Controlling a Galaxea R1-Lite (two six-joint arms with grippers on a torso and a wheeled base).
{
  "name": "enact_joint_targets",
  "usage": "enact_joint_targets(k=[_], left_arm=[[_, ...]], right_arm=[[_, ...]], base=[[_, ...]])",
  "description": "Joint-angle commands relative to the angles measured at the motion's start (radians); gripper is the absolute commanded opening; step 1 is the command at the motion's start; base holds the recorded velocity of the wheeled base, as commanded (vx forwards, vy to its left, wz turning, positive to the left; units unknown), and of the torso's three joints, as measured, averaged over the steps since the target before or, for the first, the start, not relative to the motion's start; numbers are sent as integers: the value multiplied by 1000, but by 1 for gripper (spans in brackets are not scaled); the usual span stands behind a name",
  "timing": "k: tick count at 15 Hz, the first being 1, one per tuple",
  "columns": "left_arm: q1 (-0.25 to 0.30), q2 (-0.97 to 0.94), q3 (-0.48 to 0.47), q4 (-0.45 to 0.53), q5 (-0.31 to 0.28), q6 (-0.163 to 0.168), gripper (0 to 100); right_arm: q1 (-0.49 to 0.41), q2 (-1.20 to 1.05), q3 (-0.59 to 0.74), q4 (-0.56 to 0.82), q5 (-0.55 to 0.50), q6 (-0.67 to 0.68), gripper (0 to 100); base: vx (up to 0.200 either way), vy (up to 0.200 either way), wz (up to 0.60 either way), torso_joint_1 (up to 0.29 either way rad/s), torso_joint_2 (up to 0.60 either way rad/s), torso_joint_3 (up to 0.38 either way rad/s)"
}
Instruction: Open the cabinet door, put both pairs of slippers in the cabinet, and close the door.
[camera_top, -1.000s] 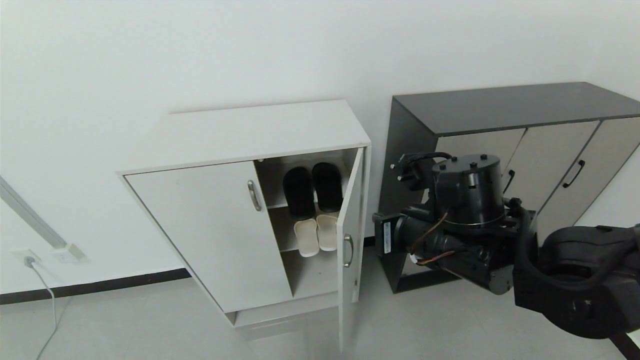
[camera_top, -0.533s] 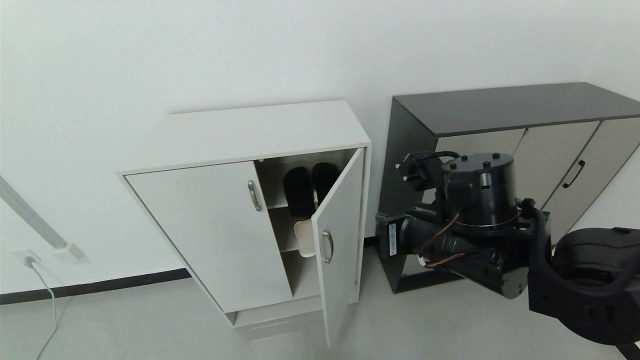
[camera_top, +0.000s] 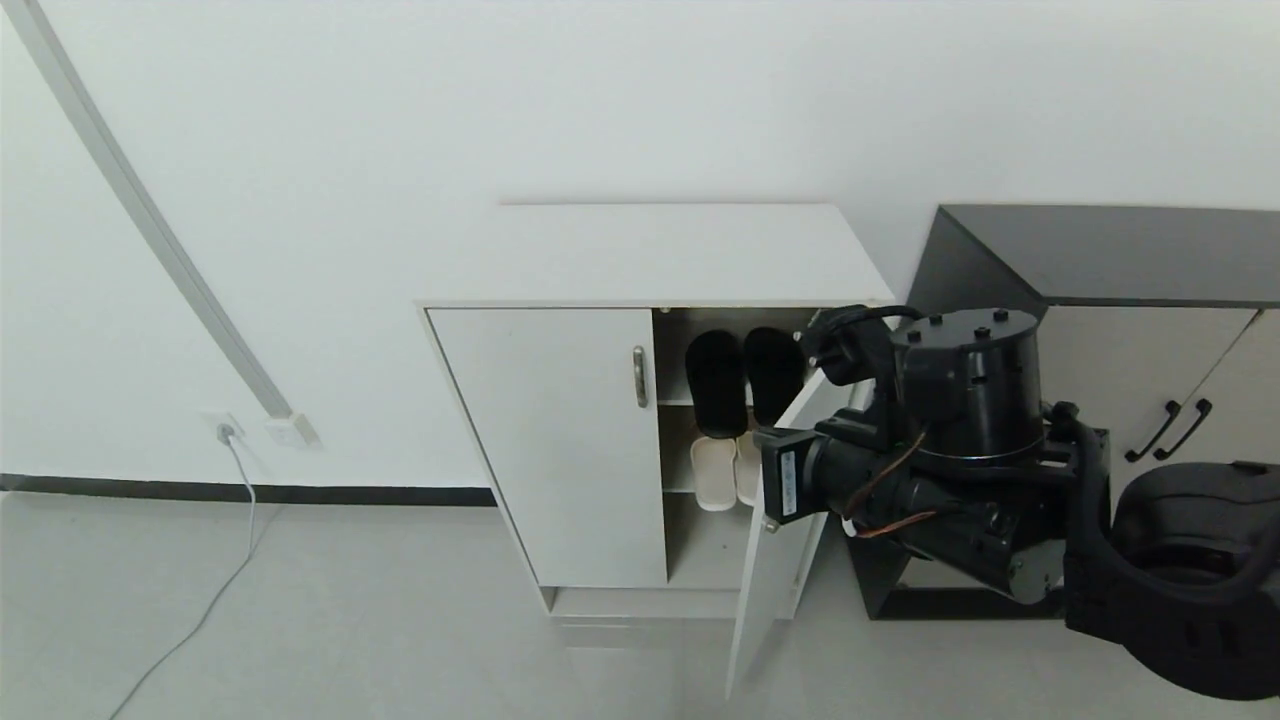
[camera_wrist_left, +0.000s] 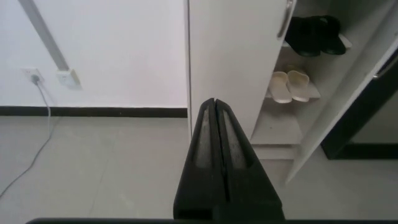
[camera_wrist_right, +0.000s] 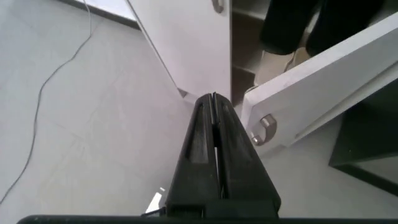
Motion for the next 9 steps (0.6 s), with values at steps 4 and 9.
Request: enact_joint_targets(k=[4, 9], left_arm=[[1, 2, 0, 1, 0, 0, 0], [1, 2, 0, 1, 0, 0, 0]], right_arm=[[-27, -18, 11, -23, -111, -76, 0], [-78, 19, 23, 101, -149, -122, 0]], base=[[0, 0, 0, 0, 0, 0], [0, 0, 0, 0, 0, 0]])
